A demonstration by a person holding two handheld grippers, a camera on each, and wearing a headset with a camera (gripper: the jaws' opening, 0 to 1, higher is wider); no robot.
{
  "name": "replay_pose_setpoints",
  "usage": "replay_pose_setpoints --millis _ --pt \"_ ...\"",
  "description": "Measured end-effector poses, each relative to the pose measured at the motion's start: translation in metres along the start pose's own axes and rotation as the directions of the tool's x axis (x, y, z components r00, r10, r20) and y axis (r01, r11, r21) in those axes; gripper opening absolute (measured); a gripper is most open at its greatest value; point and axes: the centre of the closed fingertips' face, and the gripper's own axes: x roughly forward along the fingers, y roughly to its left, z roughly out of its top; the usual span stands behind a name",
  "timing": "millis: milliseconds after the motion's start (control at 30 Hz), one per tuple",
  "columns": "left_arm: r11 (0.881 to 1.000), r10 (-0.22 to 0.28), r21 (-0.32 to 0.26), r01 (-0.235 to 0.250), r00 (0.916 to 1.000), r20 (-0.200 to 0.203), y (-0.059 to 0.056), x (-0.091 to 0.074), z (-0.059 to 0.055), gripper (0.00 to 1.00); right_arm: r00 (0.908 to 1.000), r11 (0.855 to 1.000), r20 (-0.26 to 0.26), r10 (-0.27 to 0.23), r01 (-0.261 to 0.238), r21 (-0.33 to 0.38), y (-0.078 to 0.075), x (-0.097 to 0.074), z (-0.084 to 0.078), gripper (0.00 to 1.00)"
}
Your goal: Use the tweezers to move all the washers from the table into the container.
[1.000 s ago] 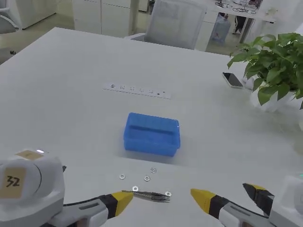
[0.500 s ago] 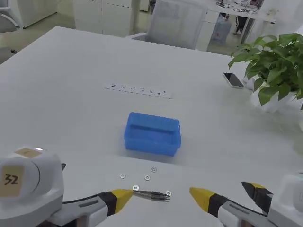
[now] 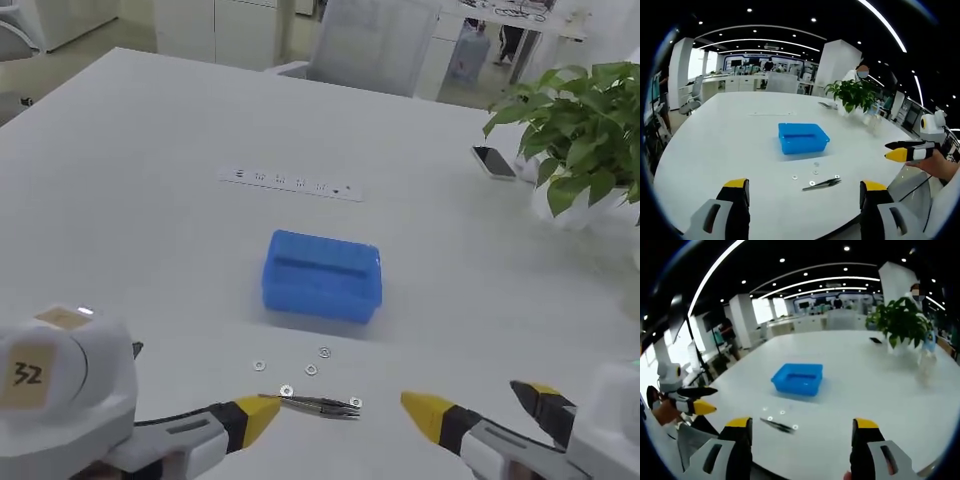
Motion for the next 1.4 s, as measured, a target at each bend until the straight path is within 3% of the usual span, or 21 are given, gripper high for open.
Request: replay_pose_setpoints --millis 300,400,567,700,800,867,933,1000,1033,1067,1200,1333,1400 --pt "0.999 -0.023 0.031 0.024 0.9994 -0.024 0.002 0.01 0.002 0.91 0.9999 1.0 -0.015 -0.008 0.007 -0.013 -0.001 0.005 -0.002 0.78" --pt "0.997 -0.05 0.05 0.052 0.9974 -0.051 0.002 0.018 -0.001 0.89 0.9995 1.0 -0.03 -0.006 0.005 -0.021 -0.002 0.009 -0.005 0.75" --pt "0.991 -0.105 0.076 0.112 0.9903 -0.091 0.003 0.031 -0.004 0.68 0.9984 0.998 -0.055 -0.008 0.005 -0.058 -0.001 0.012 -0.008 0.66" --pt "0.98 -0.143 0.117 0.161 0.9787 -0.147 0.006 0.047 -0.011 0.55 0.9969 0.997 -0.079 0.001 -0.007 -0.078 -0.001 0.016 -0.009 0.61" --pt "0.97 -0.163 0.151 0.193 0.9677 -0.193 0.007 0.056 -0.017 0.5 0.9952 0.997 -0.097 0.011 -0.019 -0.08 0.0 0.02 -0.011 0.57" --pt "0.956 -0.184 0.179 0.23 0.9534 -0.239 0.005 0.062 -0.024 0.44 0.9936 0.996 -0.112 0.015 -0.025 -0.087 0.0 0.023 -0.012 0.53" --pt "0.947 -0.193 0.203 0.249 0.946 -0.26 0.004 0.07 -0.028 0.38 0.992 0.996 -0.124 0.023 -0.034 -0.088 0.001 0.025 -0.014 0.5" --pt "0.934 -0.218 0.215 0.286 0.9313 -0.292 0.002 0.077 -0.033 0.35 0.99 0.995 -0.137 0.031 -0.043 -0.087 0.001 0.026 -0.016 0.47" --pt "0.935 -0.219 0.209 0.285 0.9313 -0.291 0.003 0.081 -0.034 0.34 0.9894 0.995 -0.141 0.033 -0.046 -0.088 0.002 0.027 -0.016 0.46" --pt "0.93 -0.24 0.199 0.309 0.9205 -0.309 0.001 0.084 -0.037 0.32 0.9883 0.995 -0.148 0.036 -0.05 -0.088 0.003 0.028 -0.018 0.45" --pt "0.914 -0.252 0.224 0.34 0.9042 -0.345 0.0 0.094 -0.047 0.23 0.9847 0.994 -0.169 0.043 -0.059 -0.089 0.005 0.029 -0.023 0.43" --pt "0.908 -0.267 0.21 0.361 0.8885 -0.373 -0.002 0.102 -0.056 0.22 0.9814 0.994 -0.185 0.05 -0.067 -0.089 0.007 0.03 -0.027 0.41" --pt "0.903 -0.286 0.195 0.382 0.8749 -0.391 -0.005 0.106 -0.061 0.2 0.98 0.993 -0.193 0.05 -0.07 -0.095 0.008 0.03 -0.029 0.41"
